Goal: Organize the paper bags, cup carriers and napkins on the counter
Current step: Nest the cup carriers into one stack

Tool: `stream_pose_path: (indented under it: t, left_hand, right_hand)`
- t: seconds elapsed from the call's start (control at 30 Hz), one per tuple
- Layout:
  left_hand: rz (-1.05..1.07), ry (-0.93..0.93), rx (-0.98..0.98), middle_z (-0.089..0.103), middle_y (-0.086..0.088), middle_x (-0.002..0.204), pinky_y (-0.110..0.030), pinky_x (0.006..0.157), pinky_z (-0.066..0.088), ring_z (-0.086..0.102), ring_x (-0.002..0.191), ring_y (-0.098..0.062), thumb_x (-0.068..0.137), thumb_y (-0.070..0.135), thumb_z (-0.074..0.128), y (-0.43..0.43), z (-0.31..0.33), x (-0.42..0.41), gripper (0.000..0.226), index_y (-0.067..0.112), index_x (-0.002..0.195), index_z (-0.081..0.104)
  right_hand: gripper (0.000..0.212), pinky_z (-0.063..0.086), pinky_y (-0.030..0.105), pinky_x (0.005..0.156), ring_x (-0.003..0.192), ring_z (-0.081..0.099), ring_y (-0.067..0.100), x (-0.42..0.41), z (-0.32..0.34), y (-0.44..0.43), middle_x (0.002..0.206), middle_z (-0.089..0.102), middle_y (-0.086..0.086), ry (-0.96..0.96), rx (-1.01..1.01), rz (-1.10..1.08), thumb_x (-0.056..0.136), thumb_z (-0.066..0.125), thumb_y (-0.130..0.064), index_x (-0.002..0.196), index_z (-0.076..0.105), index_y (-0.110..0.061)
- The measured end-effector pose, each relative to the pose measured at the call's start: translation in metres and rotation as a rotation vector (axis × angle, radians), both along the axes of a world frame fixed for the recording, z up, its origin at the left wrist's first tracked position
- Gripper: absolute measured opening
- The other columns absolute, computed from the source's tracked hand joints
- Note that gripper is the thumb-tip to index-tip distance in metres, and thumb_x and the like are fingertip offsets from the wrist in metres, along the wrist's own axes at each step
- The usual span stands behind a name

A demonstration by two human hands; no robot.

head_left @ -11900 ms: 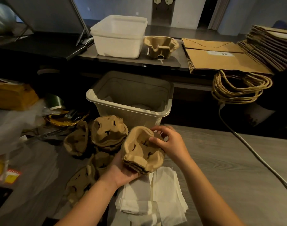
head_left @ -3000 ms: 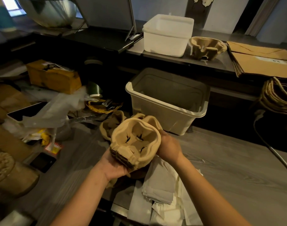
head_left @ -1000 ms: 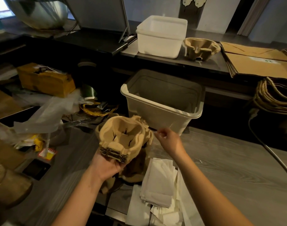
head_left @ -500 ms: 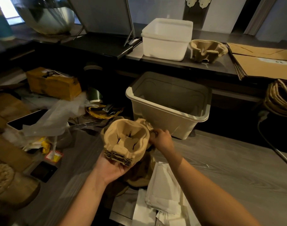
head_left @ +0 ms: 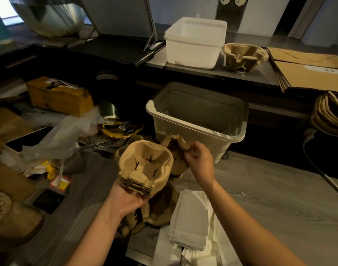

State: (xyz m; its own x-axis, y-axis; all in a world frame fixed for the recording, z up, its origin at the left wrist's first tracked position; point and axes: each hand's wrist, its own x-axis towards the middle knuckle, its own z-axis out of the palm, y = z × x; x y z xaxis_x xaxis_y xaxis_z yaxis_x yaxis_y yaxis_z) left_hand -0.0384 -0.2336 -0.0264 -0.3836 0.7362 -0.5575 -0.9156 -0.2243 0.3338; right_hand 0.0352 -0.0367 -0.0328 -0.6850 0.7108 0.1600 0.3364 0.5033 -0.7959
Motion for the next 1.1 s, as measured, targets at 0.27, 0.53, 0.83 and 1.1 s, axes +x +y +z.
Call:
stream_pose_path:
  t: [0.27,0.53,0.83,1.1]
  left_hand:
    - [-0.052,-0.007,-0.001,0.069,-0.025,0.095,-0.044,0.05,0.056,0.069,0.073,-0.04,0.071,0.04,0.071,0.002,0.005,0.004,0.045,0.003,0.097,0.07]
    - [-0.025,-0.049,-0.005,0.069,-0.024,0.096,-0.043,0.051,0.057,0.069,0.074,-0.038,0.092,0.052,0.034,0.001,-0.001,0.002,0.054,0.008,0.109,0.06]
    - [-0.096,-0.006,-0.173,0.068,-0.024,0.098,-0.047,0.06,0.056,0.059,0.094,-0.039,0.091,0.051,0.037,0.01,-0.003,0.002,0.055,0.005,0.105,0.062]
    - [-0.261,0.055,-0.209,0.068,-0.023,0.105,-0.049,0.075,0.055,0.069,0.086,-0.036,0.084,0.048,0.049,0.023,0.002,0.008,0.055,0.0,0.089,0.075]
  right_hand:
    - [0.022,0.031,0.021,0.074,0.099,0.042,0.012,0.012,0.021,0.013,0.103,0.051,-0.003,-0.188,0.273,0.057,0.091,0.056,-0.019,0.111,0.062,-0.012]
    - [0.02,0.034,0.025,0.084,0.108,0.042,0.02,0.024,0.038,0.012,0.109,0.052,0.0,-0.029,0.315,0.045,0.085,0.065,-0.014,0.104,0.068,-0.011]
    - [0.028,0.039,0.019,0.075,0.097,0.043,0.008,0.026,0.12,0.01,0.086,0.046,-0.024,0.204,0.336,0.212,0.082,0.056,0.006,0.087,0.061,-0.021]
    - [0.028,0.045,0.022,0.08,0.091,0.048,0.007,-0.006,0.155,-0.039,0.097,0.05,-0.009,-0.398,0.605,0.91,0.09,0.052,-0.006,0.111,0.058,-0.024]
